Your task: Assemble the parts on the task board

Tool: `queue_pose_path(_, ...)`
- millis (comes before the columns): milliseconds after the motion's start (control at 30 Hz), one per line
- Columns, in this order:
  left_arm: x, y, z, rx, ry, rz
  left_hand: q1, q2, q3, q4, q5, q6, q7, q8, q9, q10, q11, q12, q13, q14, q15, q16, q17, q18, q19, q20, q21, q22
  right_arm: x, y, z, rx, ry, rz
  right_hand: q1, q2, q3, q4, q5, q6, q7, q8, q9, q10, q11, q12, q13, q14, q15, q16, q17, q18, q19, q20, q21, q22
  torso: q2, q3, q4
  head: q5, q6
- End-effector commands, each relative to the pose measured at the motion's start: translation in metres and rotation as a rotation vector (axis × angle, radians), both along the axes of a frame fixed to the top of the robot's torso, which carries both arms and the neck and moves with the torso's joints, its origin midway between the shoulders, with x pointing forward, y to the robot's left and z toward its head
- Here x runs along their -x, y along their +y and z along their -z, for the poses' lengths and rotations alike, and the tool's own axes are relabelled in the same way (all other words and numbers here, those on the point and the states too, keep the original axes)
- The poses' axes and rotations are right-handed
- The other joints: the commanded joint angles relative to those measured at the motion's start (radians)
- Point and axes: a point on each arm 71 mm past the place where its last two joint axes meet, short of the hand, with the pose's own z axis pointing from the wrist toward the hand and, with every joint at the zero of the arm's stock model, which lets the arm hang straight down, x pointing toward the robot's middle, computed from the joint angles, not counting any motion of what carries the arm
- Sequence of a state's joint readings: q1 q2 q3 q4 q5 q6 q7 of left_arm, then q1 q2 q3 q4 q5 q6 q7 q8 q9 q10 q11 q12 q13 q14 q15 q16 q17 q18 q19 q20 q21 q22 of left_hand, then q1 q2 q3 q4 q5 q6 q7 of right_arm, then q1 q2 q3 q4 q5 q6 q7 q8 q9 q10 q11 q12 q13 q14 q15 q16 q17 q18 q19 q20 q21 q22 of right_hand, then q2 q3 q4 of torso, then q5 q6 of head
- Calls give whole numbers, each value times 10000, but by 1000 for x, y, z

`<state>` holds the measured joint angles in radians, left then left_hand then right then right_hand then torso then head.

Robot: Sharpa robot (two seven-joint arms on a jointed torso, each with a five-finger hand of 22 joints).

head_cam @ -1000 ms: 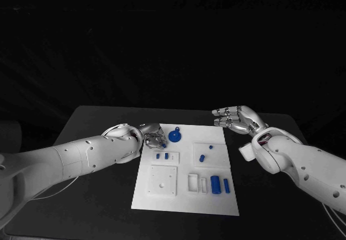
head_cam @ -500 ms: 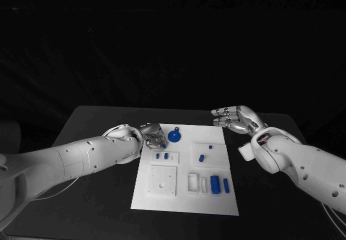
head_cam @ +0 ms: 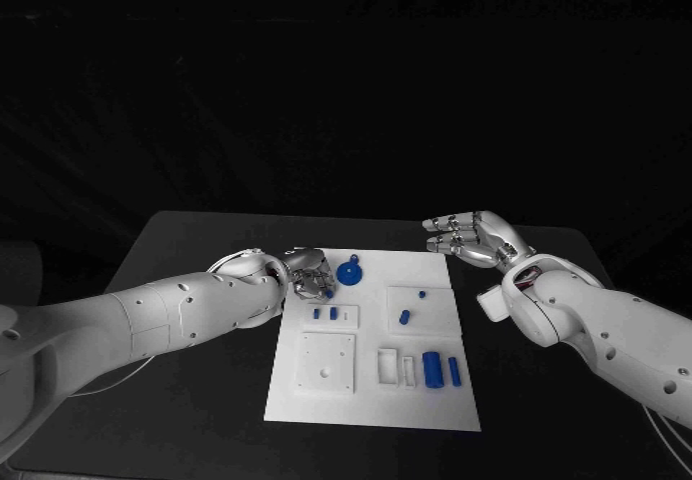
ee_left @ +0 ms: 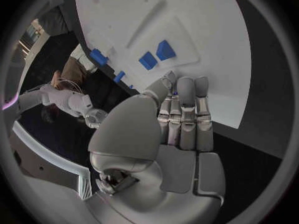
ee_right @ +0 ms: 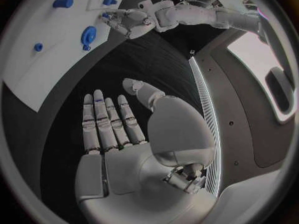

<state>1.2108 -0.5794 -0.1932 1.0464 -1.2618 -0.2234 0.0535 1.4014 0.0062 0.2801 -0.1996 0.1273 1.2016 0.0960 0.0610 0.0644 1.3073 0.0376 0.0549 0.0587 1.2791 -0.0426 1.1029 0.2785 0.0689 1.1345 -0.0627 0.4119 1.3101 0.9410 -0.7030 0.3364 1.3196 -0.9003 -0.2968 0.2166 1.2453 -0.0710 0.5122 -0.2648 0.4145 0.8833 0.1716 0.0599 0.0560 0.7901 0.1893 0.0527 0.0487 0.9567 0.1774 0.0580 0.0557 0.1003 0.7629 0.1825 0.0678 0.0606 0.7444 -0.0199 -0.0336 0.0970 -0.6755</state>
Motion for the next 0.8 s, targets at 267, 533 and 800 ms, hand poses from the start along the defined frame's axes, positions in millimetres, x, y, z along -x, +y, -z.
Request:
queue_pose_path(267, 5, -2, 7, -380, 49, 430, 260, -177, -240, -105, -192, -674, 78, -4, -18, 97, 11, 97, 17, -77, 0, 126, 23, 84, -64, 0, -17, 179, 1, 1, 0, 15, -38, -160, -67, 15, -56, -25, 68, 61, 20, -33, 6, 52, 27, -25, 13, -88, 40, -14, 11, -110, -85, 4, -46, -15, -3, -5, 2, -30, 18)
queue_pose_path(533, 4, 0, 5, -206, -259, 304, 303, -298, -279, -124, -188, -1412, -13, 2, -25, -85, 44, 113, 19, -102, 18, 134, 13, 78, -55, 6, -37, 176, 0, 1, 1, 61, 10, -138, -46, -3, -100, -40, 60, 49, 17, -32, 6, -91, 48, -31, 8, -232, 71, -19, 6, -106, -193, 30, -55, -20, 0, -11, -14, -19, 29)
queue_pose_path(800, 2, 5, 3, -97, -494, 76, 326, -423, -259, -106, -172, -1744, -56, 9, -22, -335, 127, 128, 19, -117, 63, 119, -2, 109, -52, 37, -63, 177, 1, 2, 4, 531, 149, -257, 67, -87, -277, -110, -80, 317, -73, -16, 19, 336, -3, -11, 25, 375, 8, 18, 34, -50, 864, -10, 130, 80, -2, -10, -4, -31, 30)
